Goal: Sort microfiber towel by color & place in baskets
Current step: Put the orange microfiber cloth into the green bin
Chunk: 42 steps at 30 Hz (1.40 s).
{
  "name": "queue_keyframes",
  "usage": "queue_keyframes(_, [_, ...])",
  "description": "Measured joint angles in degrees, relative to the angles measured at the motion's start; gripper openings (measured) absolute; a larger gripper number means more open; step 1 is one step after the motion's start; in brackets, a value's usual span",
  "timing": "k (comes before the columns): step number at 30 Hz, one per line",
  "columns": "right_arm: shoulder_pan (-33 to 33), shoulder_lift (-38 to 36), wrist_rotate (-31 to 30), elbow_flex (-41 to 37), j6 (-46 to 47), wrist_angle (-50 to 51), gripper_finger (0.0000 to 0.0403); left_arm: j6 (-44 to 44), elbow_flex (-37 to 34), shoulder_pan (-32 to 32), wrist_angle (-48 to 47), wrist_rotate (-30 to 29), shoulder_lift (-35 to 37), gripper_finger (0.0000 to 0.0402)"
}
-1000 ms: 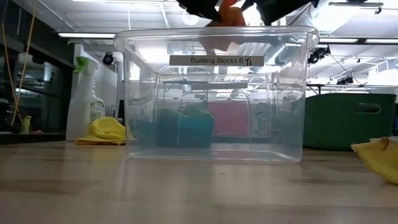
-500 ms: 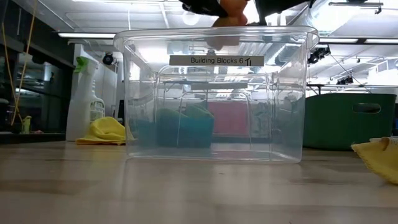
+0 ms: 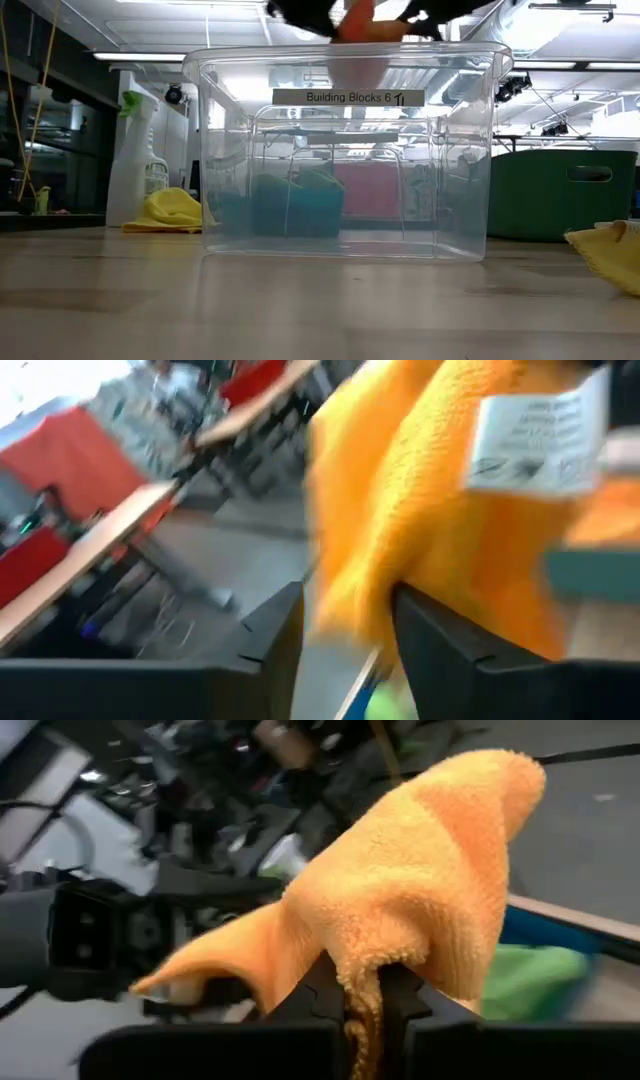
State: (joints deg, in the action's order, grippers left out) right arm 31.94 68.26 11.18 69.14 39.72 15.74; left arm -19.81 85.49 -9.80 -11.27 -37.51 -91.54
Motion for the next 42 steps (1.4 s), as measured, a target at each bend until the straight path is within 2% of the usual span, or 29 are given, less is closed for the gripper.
queue_keyframes(4, [4.1, -4.8, -2.6, 0.0, -4.7, 10.6, 0.0004, 3.8, 0.0, -0.8, -13.7, -2.1, 3.5, 0.0171])
queue_keyframes(7, [6.9, -8.7, -6.9, 0.0, -8.2, 20.2, 0.0004, 9.6, -0.1, -2.2, -24.0, -0.6, 5.8, 0.0183])
queue_keyframes(10, [9.1, -12.4, -12.3, 0.0, -10.4, 29.0, 0.0003, 15.1, -3.2, -4.1, -27.6, 3.5, 9.0, 0.0186])
queue_keyframes(14, [11.5, -17.2, -18.8, 0.0, -11.8, 35.1, 0.0002, 20.9, -10.0, -5.7, -23.6, 7.3, 14.9, 0.0186])
queue_keyframes(19, [13.5, -20.2, -25.3, 0.0, -13.4, 35.5, 0.0001, 24.7, -18.4, -5.4, -11.4, 8.6, 23.0, 0.0186])
queue_keyframes(22, [13.7, -20.4, -30.9, 0.0, -15.2, 36.7, 0.0001, 25.2, -21.2, -5.0, -6.9, 9.9, 26.7, 0.0186])
queue_keyframes(25, [13.7, -19.6, -35.1, 0.0, -16.1, 38.9, 0.0001, 25.7, -22.1, -5.0, -6.5, 9.9, 28.8, 0.0186])
queue_keyframes(30, [13.3, -16.2, -27.8, -1.3, -16.2, 37.7, 0.0001, 26.2, -22.8, -5.0, -6.3, 9.8, 30.3, 0.0186])
queue_keyframes(36, [10.0, -15.5, -18.8, -9.9, -14.3, 37.9, 0.0, 28.2, -22.8, -4.3, -6.7, 10.0, 31.8, 0.0186])
queue_keyframes(42, [9.5, -21.8, -20.6, -21.0, -9.9, 39.6, 0.0, 28.2, -22.8, -3.5, -6.8, 8.8, 35.8, 0.0186])
